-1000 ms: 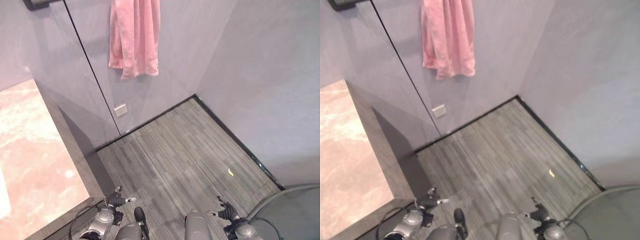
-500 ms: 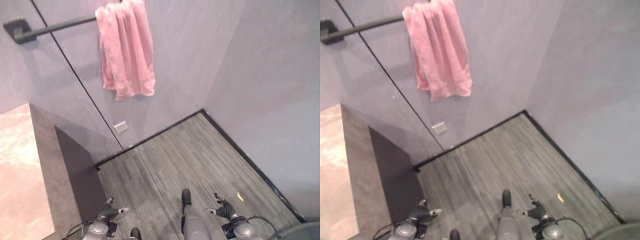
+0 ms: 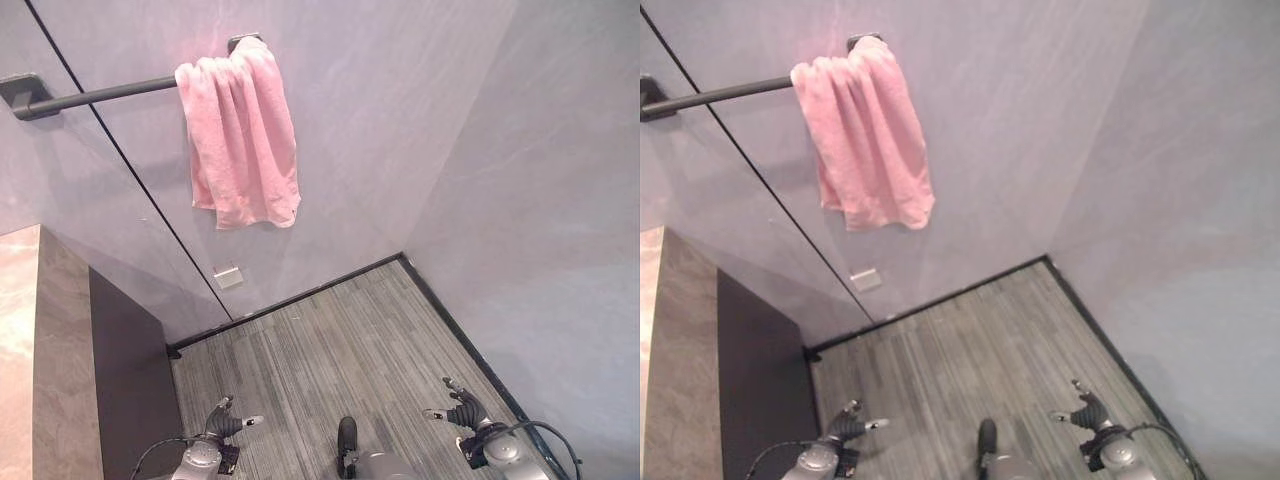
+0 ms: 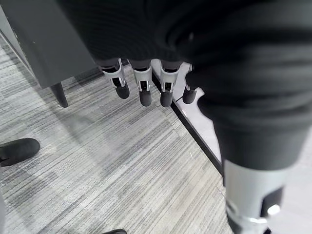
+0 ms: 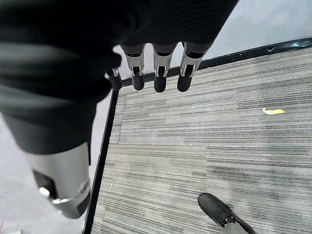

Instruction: Put brush and paste in cup on sink, flatten towel.

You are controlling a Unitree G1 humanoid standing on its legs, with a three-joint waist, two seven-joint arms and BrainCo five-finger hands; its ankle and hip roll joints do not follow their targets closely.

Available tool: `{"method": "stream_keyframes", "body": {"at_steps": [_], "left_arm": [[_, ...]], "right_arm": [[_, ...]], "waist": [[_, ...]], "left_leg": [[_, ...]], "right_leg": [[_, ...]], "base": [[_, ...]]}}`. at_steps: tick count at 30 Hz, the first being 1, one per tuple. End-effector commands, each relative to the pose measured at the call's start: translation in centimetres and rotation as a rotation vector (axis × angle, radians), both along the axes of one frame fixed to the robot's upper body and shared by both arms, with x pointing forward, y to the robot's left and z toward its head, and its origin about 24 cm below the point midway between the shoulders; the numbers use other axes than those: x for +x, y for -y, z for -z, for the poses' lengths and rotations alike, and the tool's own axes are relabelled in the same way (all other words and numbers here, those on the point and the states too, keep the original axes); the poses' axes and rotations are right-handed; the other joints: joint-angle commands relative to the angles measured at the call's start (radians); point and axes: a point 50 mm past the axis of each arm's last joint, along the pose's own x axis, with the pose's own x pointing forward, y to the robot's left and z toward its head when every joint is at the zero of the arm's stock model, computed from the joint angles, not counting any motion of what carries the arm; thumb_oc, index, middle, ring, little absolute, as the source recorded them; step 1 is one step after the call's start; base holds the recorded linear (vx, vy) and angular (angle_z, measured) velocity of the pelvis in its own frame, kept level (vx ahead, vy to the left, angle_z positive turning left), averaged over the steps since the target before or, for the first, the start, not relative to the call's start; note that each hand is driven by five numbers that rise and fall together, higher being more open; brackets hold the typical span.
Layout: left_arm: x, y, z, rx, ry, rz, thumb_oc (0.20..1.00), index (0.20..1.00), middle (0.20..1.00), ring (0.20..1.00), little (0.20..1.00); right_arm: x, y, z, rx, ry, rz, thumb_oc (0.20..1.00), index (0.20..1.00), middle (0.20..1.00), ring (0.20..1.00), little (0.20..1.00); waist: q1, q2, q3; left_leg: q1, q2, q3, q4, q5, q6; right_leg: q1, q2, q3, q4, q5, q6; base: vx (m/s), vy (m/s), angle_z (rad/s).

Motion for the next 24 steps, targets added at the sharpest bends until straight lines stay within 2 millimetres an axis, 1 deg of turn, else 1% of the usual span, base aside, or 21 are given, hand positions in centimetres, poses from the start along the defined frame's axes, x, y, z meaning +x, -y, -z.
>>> {"method": "stream_keyframes", "body": {"at_steps": [1, 2, 3, 6, 7, 8, 9, 10, 11, 12, 14, 15, 16, 17, 18, 19, 20, 21, 22, 23, 24], "left_arm": [[0.9, -2.4, -1.0, 0.053, 0.040, -0.028, 1.000, 1.000, 1.000, 1.000, 1.000], [0.9, -2.4, -1.0, 0.051, 0.041, -0.033, 1.000, 1.000, 1.000, 1.000, 1.000], [1.1, -2.5, -1.0, 0.051, 0.045, -0.039, 1.000, 1.000, 1.000, 1.000, 1.000], [1.1, -2.5, -1.0, 0.049, 0.042, -0.040, 1.000, 1.000, 1.000, 1.000, 1.000], [1.3, -2.6, -1.1, 0.053, 0.049, -0.047, 1.000, 1.000, 1.000, 1.000, 1.000], [1.9, -2.9, -1.5, 0.059, 0.072, -0.056, 1.000, 1.000, 1.000, 1.000, 1.000], [2.0, -2.9, -1.6, 0.057, 0.077, -0.058, 1.000, 1.000, 1.000, 1.000, 1.000], [2.1, -3.0, -1.7, 0.060, 0.079, -0.059, 1.000, 1.000, 1.000, 1.000, 1.000], [2.1, -3.0, -1.7, 0.060, 0.079, -0.059, 1.000, 1.000, 1.000, 1.000, 1.000], [2.6, -2.7, -1.8, 0.054, 0.091, -0.054, 1.000, 1.000, 1.000, 1.000, 1.000], [3.0, -2.5, -2.0, 0.047, 0.104, -0.049, 1.000, 1.000, 1.000, 1.000, 1.000], [3.0, -2.5, -2.0, 0.047, 0.104, -0.049, 1.000, 1.000, 1.000, 1.000, 1.000], [3.4, -2.5, -2.2, 0.048, 0.116, -0.047, 1.000, 1.000, 1.000, 1.000, 1.000], [3.5, -2.6, -2.3, 0.050, 0.121, -0.048, 1.000, 1.000, 1.000, 1.000, 1.000], [3.5, -2.6, -2.3, 0.051, 0.121, -0.048, 1.000, 1.000, 1.000, 1.000, 1.000], [3.4, -2.9, -2.3, 0.057, 0.122, -0.056, 1.000, 1.000, 1.000, 1.000, 1.000], [3.2, -3.0, -2.3, 0.060, 0.116, -0.065, 1.000, 1.000, 1.000, 1.000, 1.000], [3.2, -3.0, -2.2, 0.060, 0.116, -0.065, 1.000, 1.000, 1.000, 1.000, 1.000], [3.2, -3.0, -2.2, 0.057, 0.118, -0.079, 1.000, 1.000, 1.000, 1.000, 1.000], [3.2, -3.0, -2.2, 0.057, 0.118, -0.079, 1.000, 1.000, 1.000, 1.000, 1.000], [3.2, -3.0, -2.2, 0.059, 0.120, -0.080, 1.000, 1.000, 1.000, 1.000, 1.000]], "right_arm": [[-1.1, -0.3, 0.6, 0.021, -0.020, 0.020, 1.000, 1.000, 1.000, 1.000, 1.000], [-1.5, -0.2, 0.9, 0.019, -0.040, 0.028, 1.000, 1.000, 1.000, 1.000, 1.000], [-2.3, -0.1, 1.5, 0.009, -0.085, 0.036, 1.000, 1.000, 1.000, 1.000, 1.000], [-2.9, 0.1, 1.9, -0.023, -0.114, 0.029, 1.000, 1.000, 1.000, 1.000, 1.000], [-2.6, 0.2, 1.6, -0.068, -0.100, -0.022, 1.000, 1.000, 1.000, 1.000, 1.000], [-2.6, 0.4, 1.2, -0.073, -0.083, -0.051, 1.000, 1.000, 1.000, 1.000, 1.000], [-2.8, 0.5, 1.2, -0.071, -0.088, -0.045, 1.000, 1.000, 1.000, 1.000, 1.000], [-2.9, 0.7, 1.1, -0.072, -0.085, -0.040, 1.000, 1.000, 1.000, 1.000, 1.000], [-2.9, 0.7, 1.1, -0.072, -0.085, -0.040, 1.000, 1.000, 1.000, 1.000, 1.000], [-3.0, 0.9, 1.1, -0.078, -0.086, -0.031, 1.000, 1.000, 1.000, 1.000, 1.000], [-2.9, 1.2, 1.0, -0.086, -0.084, -0.016, 1.000, 1.000, 1.000, 1.000, 1.000], [-2.9, 1.2, 1.0, -0.086, -0.084, -0.016, 1.000, 1.000, 1.000, 1.000, 1.000], [-2.9, 1.4, 1.1, -0.091, -0.087, -0.003, 1.000, 1.000, 1.000, 1.000, 1.000], [-2.9, 1.3, 1.1, -0.090, -0.087, -0.005, 1.000, 1.000, 1.000, 1.000, 1.000], [-2.9, 1.3, 1.1, -0.089, -0.087, -0.005, 1.000, 1.000, 1.000, 1.000, 1.000], [-3.0, 1.1, 1.3, -0.092, -0.098, -0.015, 1.000, 1.000, 1.000, 1.000, 1.000], [-3.1, 1.0, 1.3, -0.092, -0.100, -0.019, 1.000, 1.000, 1.000, 1.000, 1.000], [-3.1, 1.0, 1.3, -0.092, -0.101, -0.020, 1.000, 1.000, 1.000, 1.000, 1.000], [-3.4, 1.1, 1.4, -0.106, -0.104, -0.023, 1.000, 1.000, 1.000, 1.000, 1.000], [-3.4, 1.1, 1.4, -0.106, -0.105, -0.023, 1.000, 1.000, 1.000, 1.000, 1.000], [-3.5, 1.2, 1.4, -0.114, -0.107, -0.024, 1.000, 1.000, 1.000, 1.000, 1.000]], "waist": [[-0.010, -0.041, 0.002], [-0.011, -0.038, 0.006], [-0.013, -0.032, 0.009], [-0.014, -0.024, 0.013], [-0.016, -0.016, 0.021], [-0.030, -0.021, 0.036], [-0.032, -0.025, 0.040], [-0.037, -0.033, 0.049], [-0.037, -0.032, 0.050], [-0.036, -0.041, 0.062], [-0.034, -0.046, 0.073], [-0.034, -0.046, 0.074], [-0.026, -0.058, 0.078], [-0.019, -0.066, 0.080], [-0.019, -0.067, 0.077], [-0.003, -0.070, 0.075], [0.002, -0.068, 0.066], [0.003, -0.070, 0.068], [0.017, -0.065, 0.064], [0.018, -0.068, 0.068], [0.022, -0.061, 0.065]], "left_leg": [[0.039, -0.098, 0.018, 0.045, 0.026, 0.090], [0.036, -0.095, 0.010, 0.050, 0.042, 0.089], [0.033, -0.089, 0.006, 0.051, 0.057, 0.087], [0.034, -0.081, 0.008, 0.051, 0.073, 0.083], [0.022, -0.070, 0.010, 0.069, 0.109, 0.076], [-0.021, -0.033, 0.059, 0.146, 0.156, 0.075], [-0.038, -0.029, 0.074, 0.190, 0.148, 0.079], [-0.067, -0.029, 0.107, 0.266, 0.142, 0.080], [-0.070, -0.027, 0.106, 0.273, 0.138, 0.080], [-0.115, -0.038, 0.138, 0.361, 0.137, 0.083], [-0.172, -0.048, 0.154, 0.393, 0.127, 0.084], [-0.172, -0.048, 0.154, 0.393, 0.127, 0.084], [-0.236, -0.068, 0.147, 0.358, 0.081, 0.095], [-0.267, -0.081, 0.132, 0.342, 0.057, 0.102], [-0.269, -0.083, 0.133, 0.339, 0.060, 0.103], [-0.278, -0.090, 0.103, 0.219, 0.024, 0.114], [-0.286, -0.080, 0.092, 0.139, 0.029, 0.114], [-0.279, -0.082, 0.094, 0.132, 0.030, 0.114], [-0.307, -0.039, 0.076, -0.017, 0.083, 0.101], [-0.296, -0.042, 0.079, -0.027, 0.087, 0.100], [-0.311, -0.010, 0.089, -0.142, 0.142, 0.080]], "right_leg": [[-0.015, -0.058, 0.092, 0.103, -0.029, 0.069], [-0.016, -0.052, 0.094, 0.110, -0.036, 0.063], [-0.019, -0.040, 0.098, 0.118, -0.050, 0.053], [-0.019, -0.026, 0.099, 0.118, -0.061, 0.044], [-0.021, -0.014, 0.098, 0.118, -0.069, 0.034], [-0.018, -0.013, 0.092, 0.121, -0.081, 0.016], [-0.010, -0.011, 0.094, 0.119, -0.093, 0.008], [0.006, -0.011, 0.095, 0.117, -0.100, -0.004], [0.005, -0.009, 0.094, 0.117, -0.100, -0.004], [0.034, -0.009, 0.097, 0.113, -0.108, -0.014], [0.054, -0.008, 0.105, 0.111, -0.109, -0.015], [0.053, -0.008, 0.105, 0.111, -0.109, -0.015], [0.077, -0.016, 0.113, 0.105, -0.112, -0.007], [0.088, -0.020, 0.123, 0.099, -0.112, 0.000], [0.085, -0.022, 0.122, 0.098, -0.110, 0.001], [0.111, -0.019, 0.146, 0.087, -0.125, 0.015], [0.118, -0.017, 0.154, 0.079, -0.131, 0.021], [0.122, -0.019, 0.155, 0.079, -0.133, 0.022], [0.146, -0.016, 0.164, 0.077, -0.151, 0.034], [0.152, -0.019, 0.165, 0.077, -0.152, 0.034], [0.181, -0.019, 0.179, 0.072, -0.172, 0.045]], "base": [[0.09, -0.115, 0.06], [0.10, -0.123, 0.08], [0.10, -0.122, 0.05], [0.11, -0.130, 0.02], [0.10, -0.226, -0.02], [0.12, -0.271, 0.01], [0.09, -0.267, 0.14], [0.05, -0.144, 0.42], [0.08, -0.191, 0.46], [0.08, -0.122, 0.29], [0.08, -0.084, -0.15], [0.12, 0.001, 0.20], [0.14, 0.024, 0.66], [0.14, 0.025, 0.56], [0.18, 0.095, 0.08], [0.22, 0.130, -0.40], [0.22, 0.131, -0.45], [0.27, 0.167, -0.40], [0.19, 0.115, -0.22], [0.38, 0.246, -0.29], [0.28, 0.201, -0.41]]}}
